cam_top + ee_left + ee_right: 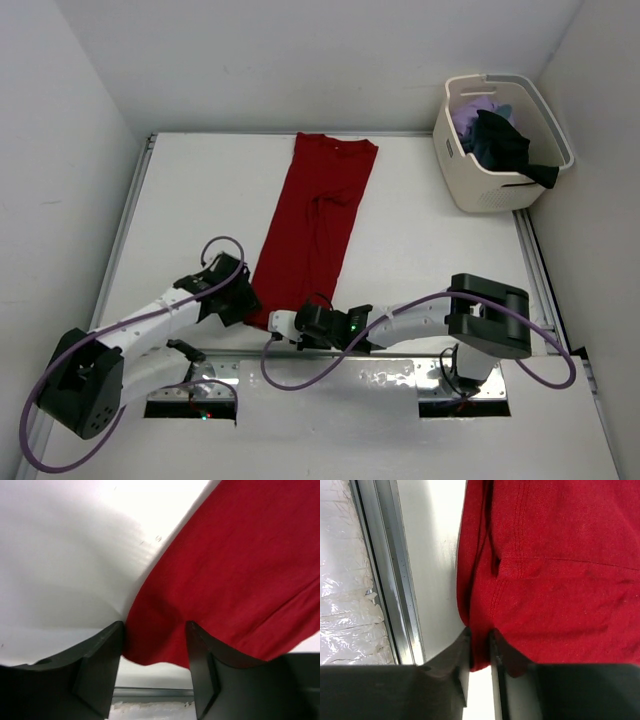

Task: Fold and stack the t-shirts
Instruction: Grab the bottom of the folded rectangular tshirt with both arms

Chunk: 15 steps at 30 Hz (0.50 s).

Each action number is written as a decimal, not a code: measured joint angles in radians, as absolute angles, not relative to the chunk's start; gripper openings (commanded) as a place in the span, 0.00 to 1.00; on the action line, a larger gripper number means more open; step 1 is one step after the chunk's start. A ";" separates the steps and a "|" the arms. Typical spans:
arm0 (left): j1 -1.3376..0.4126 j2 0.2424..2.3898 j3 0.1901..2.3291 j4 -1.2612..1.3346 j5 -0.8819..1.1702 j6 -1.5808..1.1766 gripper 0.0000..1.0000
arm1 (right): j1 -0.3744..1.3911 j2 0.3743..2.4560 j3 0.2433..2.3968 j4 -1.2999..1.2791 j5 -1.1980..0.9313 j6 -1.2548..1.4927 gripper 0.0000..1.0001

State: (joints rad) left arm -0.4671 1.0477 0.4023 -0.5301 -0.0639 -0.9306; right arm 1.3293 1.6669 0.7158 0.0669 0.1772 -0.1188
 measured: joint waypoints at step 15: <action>-0.529 1.086 0.418 -0.603 -0.087 -0.978 0.00 | 1.329 1.663 0.694 0.104 0.180 -0.104 0.09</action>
State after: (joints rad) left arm -0.5289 1.0859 0.4183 -0.6025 -0.0868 -0.9775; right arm 1.3293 1.6634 0.6941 0.1043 0.1799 -0.1040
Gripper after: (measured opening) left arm 0.022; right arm 0.100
